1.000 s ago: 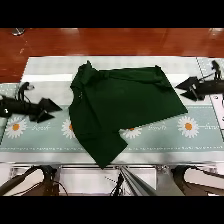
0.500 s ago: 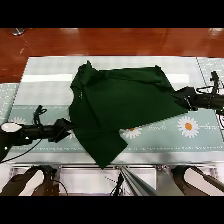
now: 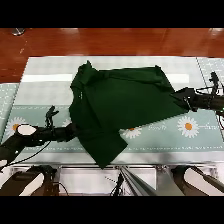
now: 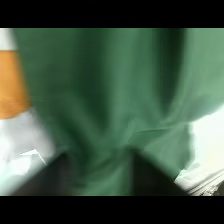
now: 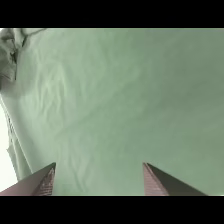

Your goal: Fold the shirts.

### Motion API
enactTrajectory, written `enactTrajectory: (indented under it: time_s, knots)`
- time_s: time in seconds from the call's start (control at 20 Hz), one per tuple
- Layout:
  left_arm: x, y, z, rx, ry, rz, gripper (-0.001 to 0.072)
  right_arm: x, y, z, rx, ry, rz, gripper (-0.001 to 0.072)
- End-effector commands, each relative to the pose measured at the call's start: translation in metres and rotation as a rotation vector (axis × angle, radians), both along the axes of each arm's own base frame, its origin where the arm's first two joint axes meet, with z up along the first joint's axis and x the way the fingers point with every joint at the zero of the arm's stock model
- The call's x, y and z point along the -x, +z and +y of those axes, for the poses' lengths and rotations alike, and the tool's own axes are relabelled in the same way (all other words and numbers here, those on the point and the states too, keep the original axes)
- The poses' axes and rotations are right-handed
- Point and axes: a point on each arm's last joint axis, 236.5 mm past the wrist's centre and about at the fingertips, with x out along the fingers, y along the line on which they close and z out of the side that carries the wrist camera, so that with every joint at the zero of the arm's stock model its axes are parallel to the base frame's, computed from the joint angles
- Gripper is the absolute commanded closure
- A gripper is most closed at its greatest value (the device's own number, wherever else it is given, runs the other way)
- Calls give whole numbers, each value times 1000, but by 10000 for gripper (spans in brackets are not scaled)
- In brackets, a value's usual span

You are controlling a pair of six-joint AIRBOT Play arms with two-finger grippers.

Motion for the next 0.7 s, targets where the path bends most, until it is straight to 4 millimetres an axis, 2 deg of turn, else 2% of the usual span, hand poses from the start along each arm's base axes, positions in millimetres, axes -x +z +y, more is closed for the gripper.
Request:
enactTrajectory:
  time_s: [0.0, 0.15, 0.25, 0.35, 0.65]
  knots:
    - [-2, 3, -6, 7, -5, -15, 671, -5, -10, -34, 64, -108, 20, 91]
    - [-10, 11, -7, 9, -5, -41, 671, 21, -39, -111, 174, -313, 167, 91]
    - [-18, 17, -7, 10, -5, -63, 671, 44, -52, -143, 215, -389, 249, 90]
    - [-25, 24, -8, 12, -5, -85, 671, 52, -62, -152, 199, -410, 290, 90]
    - [-30, 29, -8, 14, -3, -99, 671, 26, -82, -139, 13, -354, 338, 90]
